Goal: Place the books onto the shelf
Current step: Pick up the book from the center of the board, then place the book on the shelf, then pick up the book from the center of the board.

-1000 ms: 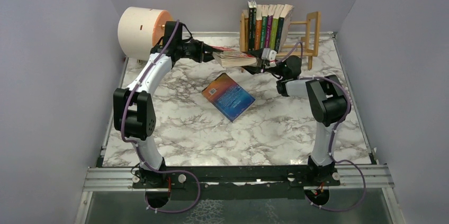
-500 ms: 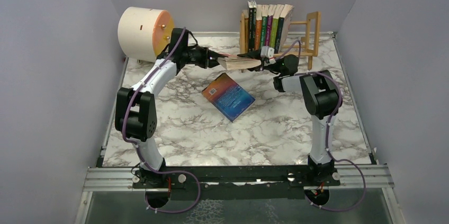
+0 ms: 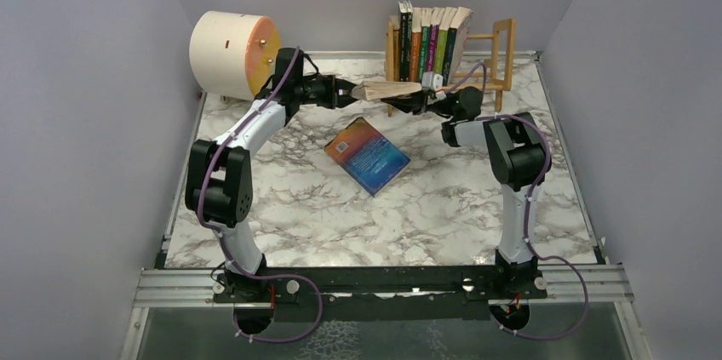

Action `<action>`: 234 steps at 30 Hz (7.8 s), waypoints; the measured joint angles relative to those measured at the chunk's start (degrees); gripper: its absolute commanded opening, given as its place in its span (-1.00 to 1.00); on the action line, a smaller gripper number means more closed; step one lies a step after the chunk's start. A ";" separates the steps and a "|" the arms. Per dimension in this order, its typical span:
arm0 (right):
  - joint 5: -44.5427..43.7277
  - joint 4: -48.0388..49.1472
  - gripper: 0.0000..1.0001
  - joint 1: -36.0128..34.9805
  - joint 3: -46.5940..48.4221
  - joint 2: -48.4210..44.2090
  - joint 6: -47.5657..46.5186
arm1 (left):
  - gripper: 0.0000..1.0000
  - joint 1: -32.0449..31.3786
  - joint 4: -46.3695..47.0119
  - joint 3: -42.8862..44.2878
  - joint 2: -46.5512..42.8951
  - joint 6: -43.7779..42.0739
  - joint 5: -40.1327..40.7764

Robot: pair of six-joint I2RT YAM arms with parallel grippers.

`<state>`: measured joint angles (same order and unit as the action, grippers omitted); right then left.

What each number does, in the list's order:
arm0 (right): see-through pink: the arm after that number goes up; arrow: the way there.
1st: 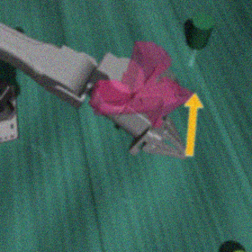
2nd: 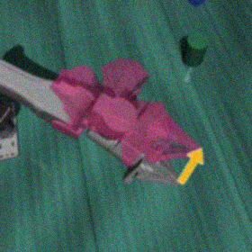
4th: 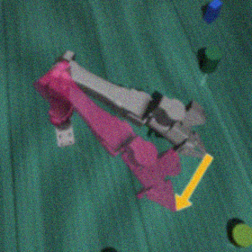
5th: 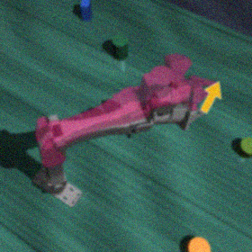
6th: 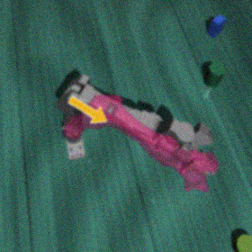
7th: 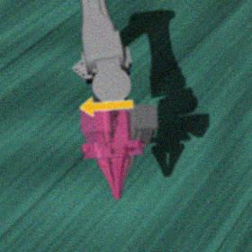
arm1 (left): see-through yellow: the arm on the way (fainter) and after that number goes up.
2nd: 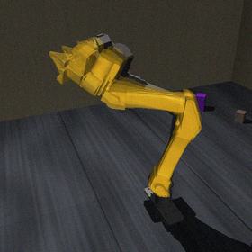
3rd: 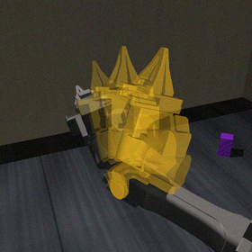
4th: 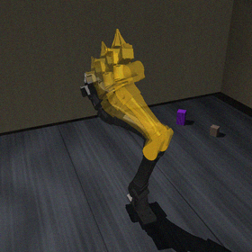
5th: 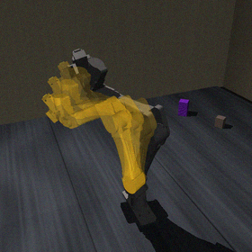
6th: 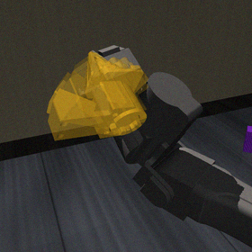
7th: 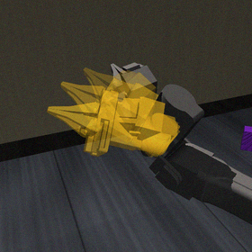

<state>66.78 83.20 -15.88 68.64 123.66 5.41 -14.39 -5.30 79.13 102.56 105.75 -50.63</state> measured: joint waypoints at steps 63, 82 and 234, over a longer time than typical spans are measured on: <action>-89.61 -104.19 -0.99 2.03 26.58 -26.36 7.10 | -0.20 0.94 -10.27 10.95 4.17 -24.09 8.31; -91.25 -103.38 -0.99 6.56 31.04 -12.55 7.85 | -0.20 1.70 -10.40 8.57 3.08 -26.53 8.48; -40.81 -85.07 -0.29 -8.57 -7.10 -17.40 12.59 | 0.14 -5.97 -17.31 -15.56 -8.28 -49.18 34.49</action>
<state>25.98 -1.87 -24.45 61.54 106.26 18.00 -20.36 -22.61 63.57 94.28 56.58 -16.14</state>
